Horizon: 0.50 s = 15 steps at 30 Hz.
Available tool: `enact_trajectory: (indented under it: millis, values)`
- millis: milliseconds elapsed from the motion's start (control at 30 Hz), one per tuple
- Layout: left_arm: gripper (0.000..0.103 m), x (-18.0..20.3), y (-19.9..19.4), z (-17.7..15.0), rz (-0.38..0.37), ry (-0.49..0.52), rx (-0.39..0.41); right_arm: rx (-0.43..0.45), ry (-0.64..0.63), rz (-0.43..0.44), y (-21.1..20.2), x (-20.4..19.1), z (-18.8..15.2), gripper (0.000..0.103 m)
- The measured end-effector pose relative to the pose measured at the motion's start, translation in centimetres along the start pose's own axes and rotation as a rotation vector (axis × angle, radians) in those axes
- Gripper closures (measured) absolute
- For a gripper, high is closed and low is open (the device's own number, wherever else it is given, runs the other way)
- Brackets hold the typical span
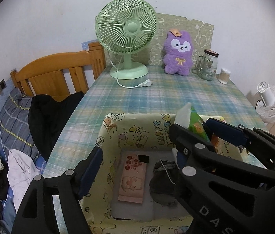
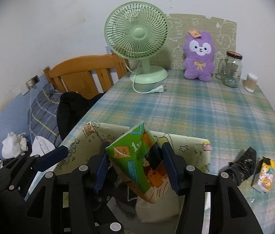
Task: Organize soft objects
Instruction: 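Drop the pink packet into the yellow box with the left tool while the right holds the green box, then lower the green snack box into the yellow box and open the right tool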
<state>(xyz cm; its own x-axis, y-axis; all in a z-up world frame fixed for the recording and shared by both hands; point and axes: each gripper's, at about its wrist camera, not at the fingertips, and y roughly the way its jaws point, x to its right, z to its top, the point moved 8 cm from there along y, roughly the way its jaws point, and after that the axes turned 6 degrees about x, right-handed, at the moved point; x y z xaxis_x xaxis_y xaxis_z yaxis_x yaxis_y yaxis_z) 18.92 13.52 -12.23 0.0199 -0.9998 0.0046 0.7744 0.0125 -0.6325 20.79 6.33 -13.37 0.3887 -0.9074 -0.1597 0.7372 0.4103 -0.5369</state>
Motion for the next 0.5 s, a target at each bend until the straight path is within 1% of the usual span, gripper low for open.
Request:
enact_trajectory:
  millis: [67,133,167,233,333,500]
  values:
    - [0.022,-0.2,0.1,0.0,0.005,-0.001,-0.001,-0.002,-0.005,0.007,0.3,-0.2,0.1,0.043]
    - [0.022,-0.4,0.4,0.1,0.006,-0.002,-0.005,-0.004,-0.015,0.012,0.6,-0.4,0.2,0.037]
    - [0.021,-0.4,0.4,0.1,0.006,-0.002,-0.005,-0.004,-0.017,0.012,0.7,-0.4,0.2,0.035]
    - [0.02,-0.4,0.4,0.1,0.0,0.0,-0.004,-0.004,-0.018,0.013,0.7,-0.4,0.2,0.026]
    - [0.017,0.0,0.3,0.1,-0.013,0.009,0.002,0.003,-0.02,-0.005,0.4,-0.1,0.3,0.017]
    - [0.014,0.7,-0.1,0.2,-0.025,0.02,0.008,0.032,-0.034,-0.038,-0.5,0.4,0.6,0.015]
